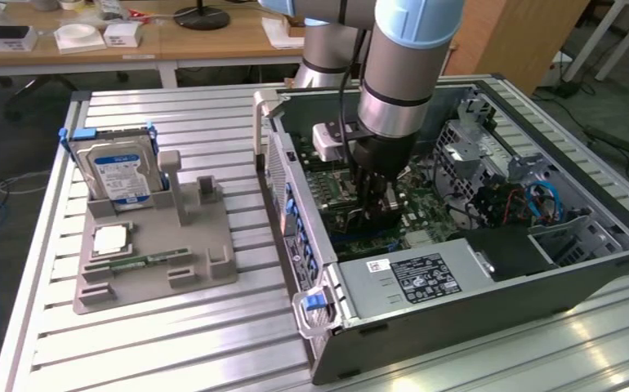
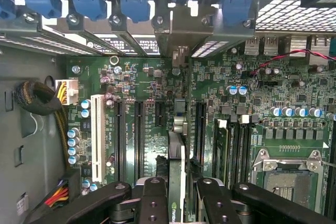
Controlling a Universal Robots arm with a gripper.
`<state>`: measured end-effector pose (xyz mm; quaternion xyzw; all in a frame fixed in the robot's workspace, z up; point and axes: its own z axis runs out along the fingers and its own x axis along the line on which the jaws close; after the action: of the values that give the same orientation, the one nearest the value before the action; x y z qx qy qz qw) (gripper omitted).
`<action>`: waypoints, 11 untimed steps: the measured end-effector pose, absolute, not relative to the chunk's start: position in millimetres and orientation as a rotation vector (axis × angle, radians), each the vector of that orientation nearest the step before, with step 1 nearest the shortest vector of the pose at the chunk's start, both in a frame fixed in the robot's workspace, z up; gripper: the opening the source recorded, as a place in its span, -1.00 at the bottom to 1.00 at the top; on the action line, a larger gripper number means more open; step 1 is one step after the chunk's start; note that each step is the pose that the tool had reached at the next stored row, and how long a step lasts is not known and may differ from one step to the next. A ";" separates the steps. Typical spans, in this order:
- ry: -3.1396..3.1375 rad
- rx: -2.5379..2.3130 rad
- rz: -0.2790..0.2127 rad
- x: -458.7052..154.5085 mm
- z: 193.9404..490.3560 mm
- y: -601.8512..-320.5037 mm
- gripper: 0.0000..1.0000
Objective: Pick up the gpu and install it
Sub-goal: 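Insert the gpu into the slot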
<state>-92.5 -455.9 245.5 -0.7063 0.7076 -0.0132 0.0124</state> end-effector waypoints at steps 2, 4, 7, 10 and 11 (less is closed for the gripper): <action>2.206 -2.202 -0.041 -92.5 245.5 -455.9 -0.47; 2.206 -2.202 -0.041 -92.5 245.5 -455.9 -0.47; 2.206 -2.202 -0.041 -92.5 244.4 -455.9 -0.47; 2.206 -2.202 -0.041 -92.7 239.8 -455.9 -0.47; 2.206 -2.202 -0.041 -92.7 239.7 -455.9 -0.47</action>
<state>-92.7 -455.9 239.7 -0.7063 0.7076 -0.0133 0.0122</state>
